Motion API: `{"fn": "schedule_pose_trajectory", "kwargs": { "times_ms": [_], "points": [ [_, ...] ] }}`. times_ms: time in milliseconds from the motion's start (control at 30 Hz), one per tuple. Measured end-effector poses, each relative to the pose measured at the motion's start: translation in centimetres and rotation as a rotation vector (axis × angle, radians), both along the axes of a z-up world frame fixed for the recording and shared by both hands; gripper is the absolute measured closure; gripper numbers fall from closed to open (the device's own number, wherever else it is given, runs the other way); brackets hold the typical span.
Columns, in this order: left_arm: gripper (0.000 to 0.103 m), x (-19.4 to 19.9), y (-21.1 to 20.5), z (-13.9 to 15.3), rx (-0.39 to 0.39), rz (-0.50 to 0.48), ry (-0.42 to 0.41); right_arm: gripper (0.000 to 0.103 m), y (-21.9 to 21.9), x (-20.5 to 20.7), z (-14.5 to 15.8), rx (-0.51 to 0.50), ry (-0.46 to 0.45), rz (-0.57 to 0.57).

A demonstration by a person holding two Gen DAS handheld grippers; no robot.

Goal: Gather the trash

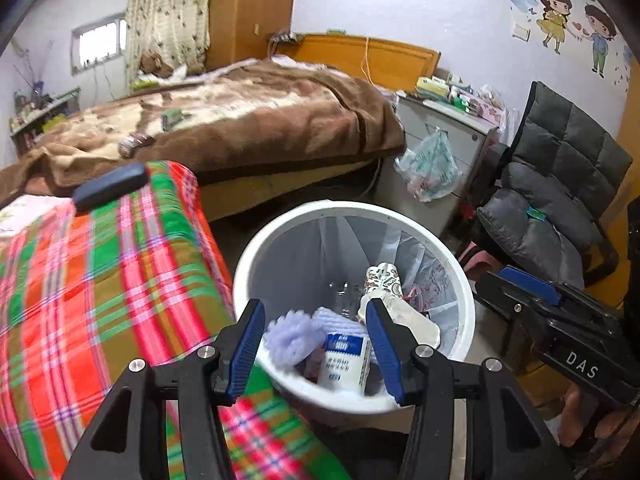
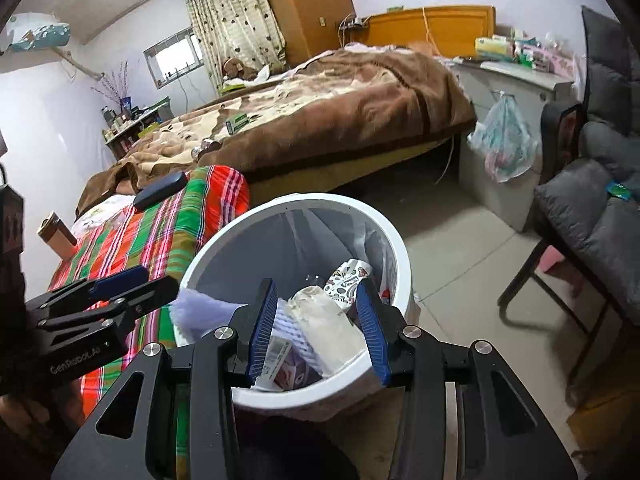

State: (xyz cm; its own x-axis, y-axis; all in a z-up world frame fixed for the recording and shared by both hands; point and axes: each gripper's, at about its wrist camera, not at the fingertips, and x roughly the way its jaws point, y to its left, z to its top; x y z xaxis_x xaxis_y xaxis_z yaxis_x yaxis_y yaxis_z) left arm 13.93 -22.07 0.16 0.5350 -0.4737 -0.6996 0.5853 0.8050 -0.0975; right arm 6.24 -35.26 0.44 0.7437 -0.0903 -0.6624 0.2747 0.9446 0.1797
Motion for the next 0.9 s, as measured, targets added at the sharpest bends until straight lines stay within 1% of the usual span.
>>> {"fn": "schedule_pose_trajectory", "kwargs": {
  "times_ms": [200, 333, 433, 533, 567, 600, 700, 800, 900],
  "points": [
    [0.051, -3.6, 2.3, 1.1, -0.002, 0.055, -0.065, 0.06, 2.1, -1.4, 0.4, -0.063, -0.015, -0.018],
    [0.051, -5.5, 3.8, 1.6, -0.015, 0.081, -0.099, 0.06, 3.2, -2.3, 0.4, -0.074, -0.032, -0.034],
    [0.051, -6.9, 4.9, 1.7, -0.017, 0.125, -0.125, 0.06, 3.7, -2.9, 0.4, -0.076, -0.035, -0.041],
    [0.051, -8.3, 5.5, 1.6, 0.041, 0.174, -0.181, 0.06, 4.4, -3.7, 0.6, -0.09, -0.05, -0.053],
    [0.051, -8.5, 5.5, 1.5, 0.05, 0.18, -0.19, 0.06, 4.5, -3.9, 0.6, -0.093, -0.053, -0.054],
    [0.051, -8.9, 5.7, 1.4, 0.052, 0.18, -0.192, 0.06, 4.8, -4.0, 0.6, -0.096, -0.056, -0.055],
    [0.051, -9.3, 6.1, 1.2, 0.026, 0.171, -0.17, 0.06, 5.2, -4.5, 0.6, -0.113, -0.07, -0.065],
    [0.051, -9.7, 6.4, 1.3, 0.005, 0.166, -0.174, 0.06, 5.7, -5.0, 0.5, -0.119, -0.089, -0.089],
    [0.051, -10.1, 6.4, 1.2, -0.007, 0.155, -0.173, 0.06, 6.0, -5.3, 0.6, -0.127, -0.098, -0.089]
  ]
}}
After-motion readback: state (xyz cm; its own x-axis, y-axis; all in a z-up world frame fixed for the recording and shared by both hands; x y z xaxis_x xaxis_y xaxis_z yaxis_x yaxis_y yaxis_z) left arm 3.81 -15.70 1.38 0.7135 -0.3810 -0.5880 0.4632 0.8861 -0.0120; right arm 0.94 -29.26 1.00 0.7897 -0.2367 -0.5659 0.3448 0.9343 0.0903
